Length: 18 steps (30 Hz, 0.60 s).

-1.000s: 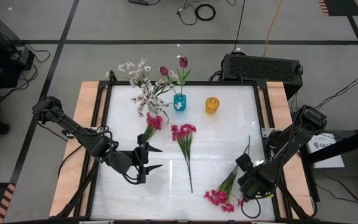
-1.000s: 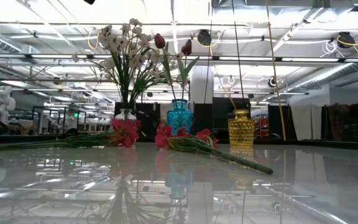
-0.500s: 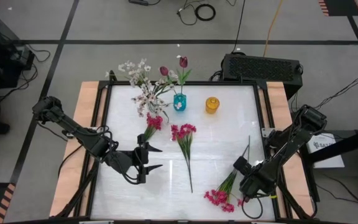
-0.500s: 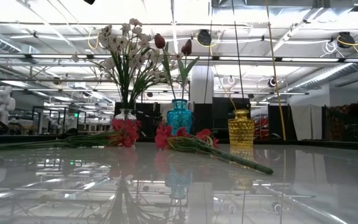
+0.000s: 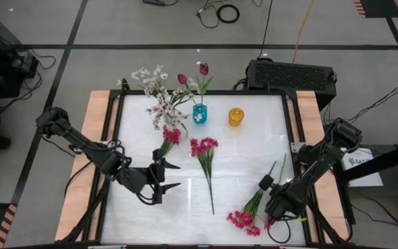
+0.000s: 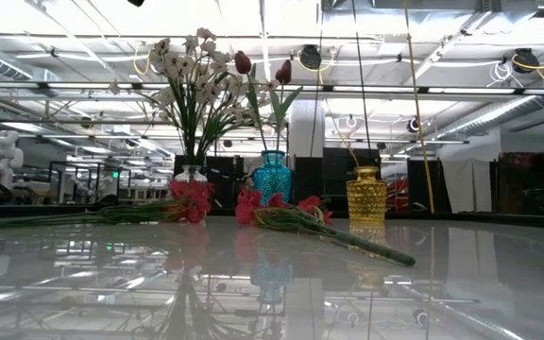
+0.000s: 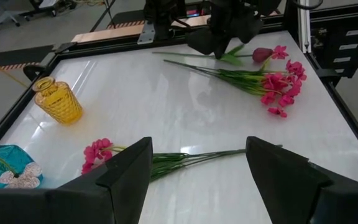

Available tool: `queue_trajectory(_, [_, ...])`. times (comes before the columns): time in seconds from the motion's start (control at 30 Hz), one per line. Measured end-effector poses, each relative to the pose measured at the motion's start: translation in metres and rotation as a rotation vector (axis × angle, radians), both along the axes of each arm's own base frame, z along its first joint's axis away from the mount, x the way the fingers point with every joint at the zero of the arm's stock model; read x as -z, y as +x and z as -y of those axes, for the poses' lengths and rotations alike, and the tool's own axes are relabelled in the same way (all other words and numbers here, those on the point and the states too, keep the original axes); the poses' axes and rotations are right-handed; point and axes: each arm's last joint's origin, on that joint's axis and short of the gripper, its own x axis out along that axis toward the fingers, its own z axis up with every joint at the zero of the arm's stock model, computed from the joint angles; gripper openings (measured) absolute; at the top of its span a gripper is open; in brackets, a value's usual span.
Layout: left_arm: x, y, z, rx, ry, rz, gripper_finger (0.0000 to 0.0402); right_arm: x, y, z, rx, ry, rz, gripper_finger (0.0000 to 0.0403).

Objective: Sort flowers into vase by color
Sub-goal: Put the red tulip into the blue vase

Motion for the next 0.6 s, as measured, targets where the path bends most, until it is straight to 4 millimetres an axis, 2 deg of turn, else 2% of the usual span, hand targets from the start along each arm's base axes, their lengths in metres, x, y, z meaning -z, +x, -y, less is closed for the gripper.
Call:
queue_trajectory(0.1, [0.0,0.0,0.0,0.0,0.0,0.0,0.0265,0.001,0.001,-0.001,-0.005,-0.003,-0.004,0.0005])
queue_trajectory(0.23, [0.0,0.0,0.0,-0.001,0.001,-0.001,0.0265,-0.004,0.003,-0.004,-0.009,0.007,0.002,0.0003])
queue_trajectory(0.6, [0.0,0.0,0.0,-0.002,-0.002,0.0,0.0265,-0.063,0.02,-0.024,0.06,0.088,0.073,0.0])
